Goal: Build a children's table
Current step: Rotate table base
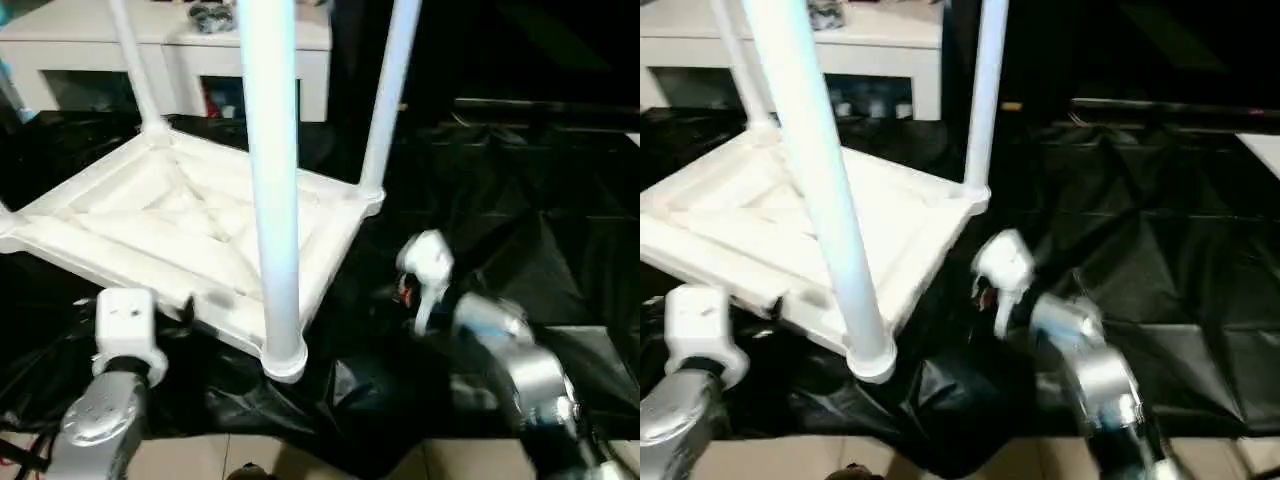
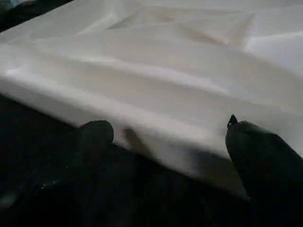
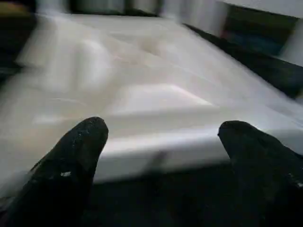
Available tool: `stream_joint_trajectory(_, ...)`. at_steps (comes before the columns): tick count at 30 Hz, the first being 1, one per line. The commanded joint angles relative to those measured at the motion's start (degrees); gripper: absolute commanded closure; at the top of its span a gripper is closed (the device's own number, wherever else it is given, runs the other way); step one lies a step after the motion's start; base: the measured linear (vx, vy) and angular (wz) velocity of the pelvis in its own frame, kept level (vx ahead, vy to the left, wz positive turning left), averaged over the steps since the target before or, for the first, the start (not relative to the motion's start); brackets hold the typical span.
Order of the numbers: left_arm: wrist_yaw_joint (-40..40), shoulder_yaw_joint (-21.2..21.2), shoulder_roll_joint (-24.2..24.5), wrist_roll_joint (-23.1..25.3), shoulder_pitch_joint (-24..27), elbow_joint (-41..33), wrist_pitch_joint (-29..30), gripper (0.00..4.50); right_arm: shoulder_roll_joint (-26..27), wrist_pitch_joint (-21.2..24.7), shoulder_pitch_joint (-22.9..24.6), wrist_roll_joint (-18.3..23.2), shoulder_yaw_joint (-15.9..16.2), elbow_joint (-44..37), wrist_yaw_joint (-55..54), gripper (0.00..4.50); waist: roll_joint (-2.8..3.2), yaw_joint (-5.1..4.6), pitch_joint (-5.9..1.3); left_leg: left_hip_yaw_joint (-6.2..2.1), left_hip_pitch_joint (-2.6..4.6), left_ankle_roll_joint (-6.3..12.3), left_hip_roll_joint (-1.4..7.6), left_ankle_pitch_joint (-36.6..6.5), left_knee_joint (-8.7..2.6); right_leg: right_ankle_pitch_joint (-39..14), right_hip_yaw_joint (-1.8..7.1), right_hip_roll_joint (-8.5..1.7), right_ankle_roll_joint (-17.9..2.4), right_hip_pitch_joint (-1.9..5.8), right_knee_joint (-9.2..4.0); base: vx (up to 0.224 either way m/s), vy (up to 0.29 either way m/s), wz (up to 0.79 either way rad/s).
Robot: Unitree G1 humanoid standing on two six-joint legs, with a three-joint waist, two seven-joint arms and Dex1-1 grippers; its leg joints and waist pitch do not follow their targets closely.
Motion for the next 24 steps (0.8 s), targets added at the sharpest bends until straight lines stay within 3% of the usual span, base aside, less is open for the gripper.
stream_joint_trajectory(1, -0.14, 0.48, 0.12, -0.38, 0.12, -1.40, 0.88, 0.07, -0.06, -0.30, -0.59, -0.61, -1.13, 0.83, -1.23, 0.17, 0.30, 0.00, -2.30, -1.43, 1.88, -2.17, 3.65, -17.08, -5.80, -7.62, 2.64, -4.75, -9.21, -0.01, -5.55, 0.000, 0.000, 0.00)
stream_joint_trajectory(5, -2.83, 0.20, 0.82, -2.22, 0.85, -1.77, 3.32, 0.07, 0.58, -2.74, -5.01, -3.43, -2.39, 7.80, -7.75, 0.17, 0.14, 0.02, -2.47, -1.31, 1.68, -2.32, 3.52, -14.93, -5.77, -4.51, 2.48, -4.65, -9.58, -0.03, -5.11, 0.000, 0.000, 0.00)
stream_joint_trajectory(11, -4.98, -0.68, 1.52, -4.05, -0.10, -2.51, 6.98, 0.07, 2.33, -3.96, -6.82, -0.22, -2.45, 7.85, -3.01, 0.17, 0.15, 0.28, -2.63, -1.03, 1.64, -0.93, 3.65, -12.84, -5.55, 0.67, 2.56, -4.50, -9.41, 0.21, -4.73, 0.000, 0.000, 0.00)
stream_joint_trajectory(14, -5.98, -2.28, 2.98, -3.27, -1.69, -0.80, 11.10, 0.07, 3.60, -2.49, -4.42, 3.92, 2.14, -0.21, 6.96, 0.17, 0.22, 0.39, -2.54, -1.08, 1.56, -0.15, 3.71, -13.35, -5.66, 0.59, 2.58, -4.43, -8.88, 0.27, -4.80, 0.000, 0.000, 0.00)
stream_joint_trajectory(15, -5.76, -2.19, 3.09, -3.12, -2.22, -0.24, 11.87, 0.07, 3.48, -2.49, -3.98, 4.75, 3.92, -1.88, 8.97, 0.17, 0.86, 0.46, -2.50, -1.21, 1.80, -0.42, 3.85, -14.85, -5.81, -0.75, 2.56, -4.41, -8.34, 0.01, -5.04, 0.000, 0.000, 0.00)
stream_joint_trajectory(16, -5.76, -2.18, 3.09, -3.13, -2.23, -0.23, 11.89, 0.07, 3.48, -2.49, -3.98, 4.76, 3.96, -1.90, 9.00, 0.17, 0.60, 0.36, -2.38, -1.28, 1.76, -0.73, 3.87, -16.09, -5.99, -2.44, 2.60, -4.53, -8.39, 0.10, -5.12, 0.000, 0.000, 0.00)
stream_joint_trajectory(17, -5.81, -1.96, 3.10, -3.38, -2.73, 0.13, 12.26, 0.07, 3.45, -2.53, -3.88, 5.32, 5.46, -3.04, 10.22, 0.17, 1.42, 0.55, -2.40, -1.39, 1.85, -1.25, 3.88, -16.63, -6.00, -3.38, 2.63, -4.64, -8.53, -0.09, -5.12, 0.000, 0.000, 0.00)
stream_joint_trajectory(18, -6.52, -2.09, 3.58, -3.60, -3.89, 1.40, 12.90, 0.07, 3.73, -2.19, -3.95, 6.32, 7.55, -4.83, 12.52, 0.17, 1.12, 0.37, -2.23, -1.26, 1.93, -2.02, 3.83, -18.61, -6.10, -5.93, 2.70, -4.56, -8.49, -0.22, -5.52, 0.000, 0.000, 0.00)
stream_joint_trajectory(19, -6.55, -2.10, 3.60, -3.61, -3.93, 1.44, 12.92, 0.07, 3.74, -2.17, -3.96, 6.35, 7.61, -4.88, 12.59, 0.17, 1.13, 0.48, -2.24, -1.34, 2.06, -2.51, 3.87, -19.39, -6.21, -7.74, 2.82, -4.65, -8.37, -0.33, -5.58, 0.000, 0.000, 0.00)
stream_joint_trajectory(23, -6.91, -1.87, 4.65, -3.33, -5.08, 2.11, 13.07, 0.07, 3.82, -2.29, -4.20, 5.92, 9.00, -5.66, 15.28, 0.17, 1.34, 0.55, -2.30, -1.43, 1.93, -2.91, 3.86, -19.16, -6.27, -8.08, 2.87, -4.72, -8.21, -0.36, -5.60, 0.000, 0.000, 0.00)
stream_joint_trajectory(24, -5.36, 0.24, 4.13, -3.53, -5.21, 1.23, 12.69, 0.07, 4.23, -2.70, -4.68, 4.94, 8.55, -4.80, 14.94, 0.17, 1.03, 0.41, -2.33, -1.32, 1.81, -2.81, 3.83, -18.70, -6.25, -7.14, 2.85, -4.65, -8.54, -0.30, -5.52, 0.000, 0.000, 0.00)
